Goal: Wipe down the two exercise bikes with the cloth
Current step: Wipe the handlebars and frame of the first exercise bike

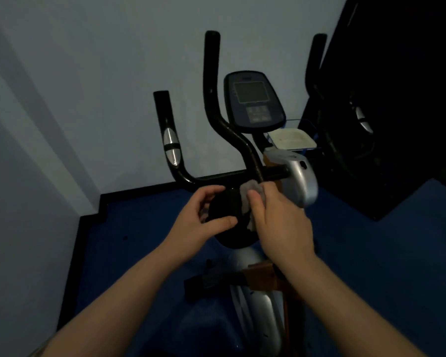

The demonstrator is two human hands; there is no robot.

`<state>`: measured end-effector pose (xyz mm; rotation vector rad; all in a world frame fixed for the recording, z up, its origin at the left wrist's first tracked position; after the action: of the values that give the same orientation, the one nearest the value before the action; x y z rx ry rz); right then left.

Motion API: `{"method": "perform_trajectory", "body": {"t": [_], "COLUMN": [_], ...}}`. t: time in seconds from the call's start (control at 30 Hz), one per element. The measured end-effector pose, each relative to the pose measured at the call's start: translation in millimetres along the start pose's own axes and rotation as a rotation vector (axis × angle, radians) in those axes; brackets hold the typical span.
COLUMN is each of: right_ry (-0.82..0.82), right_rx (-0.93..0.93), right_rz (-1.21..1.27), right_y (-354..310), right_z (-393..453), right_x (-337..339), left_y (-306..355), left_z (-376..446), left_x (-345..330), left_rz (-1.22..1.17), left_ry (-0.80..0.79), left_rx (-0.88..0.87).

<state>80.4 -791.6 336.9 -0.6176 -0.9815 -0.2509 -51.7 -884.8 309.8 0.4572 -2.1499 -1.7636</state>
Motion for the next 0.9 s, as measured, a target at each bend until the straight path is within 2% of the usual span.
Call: {"method": "perform_trajectory", "body": {"t": [0.13,0.17,0.3,0.37,0.47,0.6,0.7,0.8,0.9], "right_ry": [-0.067,-0.031,0.378,0.479,0.554,0.851,0.921,0.85,0.979], "right_rx": [-0.1,-0.145,-0.28,-0.38,-0.444,-0.56,-0.679,-0.725,-0.739], "right_rz": [0.101,0.152,0.422,0.583,0.597,0.731,0.862,0.876,0.796], "right_y": [6,8,-11,-21,-13,-34,-62,-40,-39], "right_z": [16,19,-31,-51,-36,-35,-50,-41,-31], "right_x": [-3,-4,-31,-46,-39,-56,-80,-60,-53], "left_y": [22,24,21,16,14,12,10,11,12], "left_z": [11,15,21,21,25,28,28,29,28], "left_x": [-1,-3,-8,-7,-6,-6,-5,-4,-4], "left_rz": [0.008,0.002,0.054,0.069,0.17,0.224,0.242,0.253,0.252], "left_ry": [-0.164,-0.197,-0.195,-0.187,-0.198,-0.182,-0.191,-0.196,-0.202], "left_rx": [-0.048,-0.039,-0.063,-0.063,-0.099,-0.134,-0.138,-0.144,-0.16]}}
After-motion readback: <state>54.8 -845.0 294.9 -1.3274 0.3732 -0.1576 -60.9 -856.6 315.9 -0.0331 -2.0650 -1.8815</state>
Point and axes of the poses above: each hand's wrist, its own z-axis towards the middle knuckle, its own x-axis out of the back of the hand, y = z × x, the point moved 3 cm from there along z, towards the middle knuckle, and after that the axes turned 12 degrees about x, right-handed, at the moved point
